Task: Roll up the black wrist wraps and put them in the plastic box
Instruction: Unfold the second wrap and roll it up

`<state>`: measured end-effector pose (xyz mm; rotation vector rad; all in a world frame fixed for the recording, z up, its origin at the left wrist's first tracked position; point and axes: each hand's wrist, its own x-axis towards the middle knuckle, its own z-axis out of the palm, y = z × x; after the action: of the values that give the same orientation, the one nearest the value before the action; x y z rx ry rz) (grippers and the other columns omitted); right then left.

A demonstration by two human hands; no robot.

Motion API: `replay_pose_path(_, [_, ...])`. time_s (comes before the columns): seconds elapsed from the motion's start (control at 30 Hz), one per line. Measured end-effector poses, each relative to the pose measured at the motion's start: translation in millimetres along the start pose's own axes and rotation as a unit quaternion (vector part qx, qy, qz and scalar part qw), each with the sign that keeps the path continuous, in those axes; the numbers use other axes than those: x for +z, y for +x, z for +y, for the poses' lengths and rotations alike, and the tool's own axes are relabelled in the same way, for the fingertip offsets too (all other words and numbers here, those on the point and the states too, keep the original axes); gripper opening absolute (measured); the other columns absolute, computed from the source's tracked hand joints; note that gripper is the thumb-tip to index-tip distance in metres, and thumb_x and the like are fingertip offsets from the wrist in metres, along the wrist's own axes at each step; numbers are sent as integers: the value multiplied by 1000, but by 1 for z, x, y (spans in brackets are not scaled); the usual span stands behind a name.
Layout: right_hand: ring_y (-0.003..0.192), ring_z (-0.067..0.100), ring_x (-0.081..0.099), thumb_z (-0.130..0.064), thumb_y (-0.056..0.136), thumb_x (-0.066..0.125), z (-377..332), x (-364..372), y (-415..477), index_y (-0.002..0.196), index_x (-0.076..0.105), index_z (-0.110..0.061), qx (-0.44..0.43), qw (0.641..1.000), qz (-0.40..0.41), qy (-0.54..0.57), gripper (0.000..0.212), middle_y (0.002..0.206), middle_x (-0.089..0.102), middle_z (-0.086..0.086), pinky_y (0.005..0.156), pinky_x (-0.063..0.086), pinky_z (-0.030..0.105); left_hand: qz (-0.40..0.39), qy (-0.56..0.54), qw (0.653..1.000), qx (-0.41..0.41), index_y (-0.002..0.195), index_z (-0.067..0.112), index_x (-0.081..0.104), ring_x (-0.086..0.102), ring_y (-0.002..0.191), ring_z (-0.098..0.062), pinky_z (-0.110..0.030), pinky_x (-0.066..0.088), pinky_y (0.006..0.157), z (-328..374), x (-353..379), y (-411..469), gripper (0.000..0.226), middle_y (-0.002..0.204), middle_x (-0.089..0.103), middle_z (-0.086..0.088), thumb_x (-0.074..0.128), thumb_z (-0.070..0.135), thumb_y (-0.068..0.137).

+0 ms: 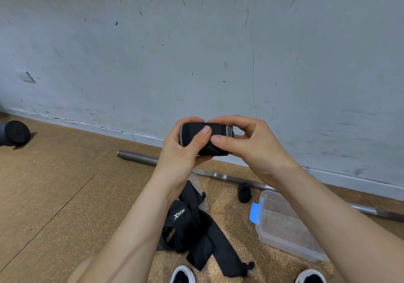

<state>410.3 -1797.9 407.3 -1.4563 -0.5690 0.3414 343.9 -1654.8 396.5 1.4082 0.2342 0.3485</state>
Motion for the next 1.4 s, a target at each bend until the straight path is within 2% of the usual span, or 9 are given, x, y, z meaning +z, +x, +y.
replay_pose_path(0.2, [82, 21, 68, -4, 71, 73, 5, 12, -1, 97, 65, -26, -42, 998, 11, -39, 35, 101, 64, -5, 83, 60, 42, 65, 20, 997, 39, 93, 26, 64, 70, 86, -22, -36, 56, 70, -1, 10, 0, 13, 100, 69, -12, 73, 23, 85])
replay_pose_path(0.37, [88, 20, 60, -19, 64, 54, 10, 24, 0, 103, 60, -22, 41, 993, 36, 102, 40, 103, 58, 10, 76, 50, 37, 88, 22, 991, 102, 85, 23, 62, 61, 69, -9, -24, 51, 58, -7, 25, -3, 19, 77, 62, 2, 70, 5, 85])
replay_pose_path(0.47, [98, 35, 66, -34, 80, 61, 15, 30, 3, 97, 68, -19, 107, 970, 147, 160, 24, 109, 67, 18, 83, 54, 47, 77, 22, 993, 92, 77, 21, 61, 59, 65, -8, -19, 47, 55, -12, 27, -1, 17, 72, 60, 3, 75, 11, 78])
replay_pose_path(0.63, [82, 19, 70, -29, 100, 51, 31, 46, 2, 92, 67, -9, 148, 955, 200, 163, 27, 95, 73, 14, 70, 55, 33, 94, 178, 977, 64, 71, 21, 58, 54, 59, -8, -24, 46, 55, -18, 24, 8, 20, 63, 59, 8, 76, 23, 79])
replay_pose_path(0.73, [77, 15, 64, -32, 103, 45, 37, 46, 3, 78, 59, -18, 97, 974, 207, 2, 33, 80, 68, 3, 70, 50, 31, 116, 238, 963, 54, 69, 25, 57, 53, 62, -11, -33, 47, 62, -26, 18, 13, 22, 64, 58, 10, 69, 42, 75])
replay_pose_path(0.93, [61, 13, 46, -28, 106, 31, 47, 49, 0, 68, 40, -19, -16, 950, 153, -273, 40, 63, 49, -5, 59, 28, 35, 181, 292, 936, 79, 61, 18, 45, 36, 49, -9, -28, 33, 53, -37, 13, 10, 36, 52, 44, 7, 63, 25, 91])
replay_pose_path(1.17, [70, 17, 52, -28, 101, 42, 31, 42, 2, 114, 49, -20, -152, 915, 140, -347, 17, 80, 54, -9, 62, 36, 35, 74, -22, 995, -60, 92, 9, 67, 59, 83, -24, -37, 47, 67, -23, 7, 1, 22, 87, 62, -10, 62, 30, 86])
replay_pose_path(1.3, [72, 14, 56, -44, 94, 54, 24, 34, 9, 80, 60, -10, -14, 981, 153, -119, 37, 75, 59, -5, 65, 43, 31, 55, -29, 993, -105, 92, 9, 71, 67, 86, -29, -41, 56, 63, -11, 5, 3, 23, 97, 67, -17, 49, 16, 90])
replay_pose_path(1.4, [73, 21, 61, -46, 95, 51, 13, 23, 11, 81, 66, -10, 202, 962, 114, 146, 42, 76, 64, 6, 67, 46, 32, 88, 15, 995, -52, 79, 13, 64, 58, 76, -24, -32, 49, 57, -3, 19, 5, 18, 77, 62, -5, 48, 8, 84])
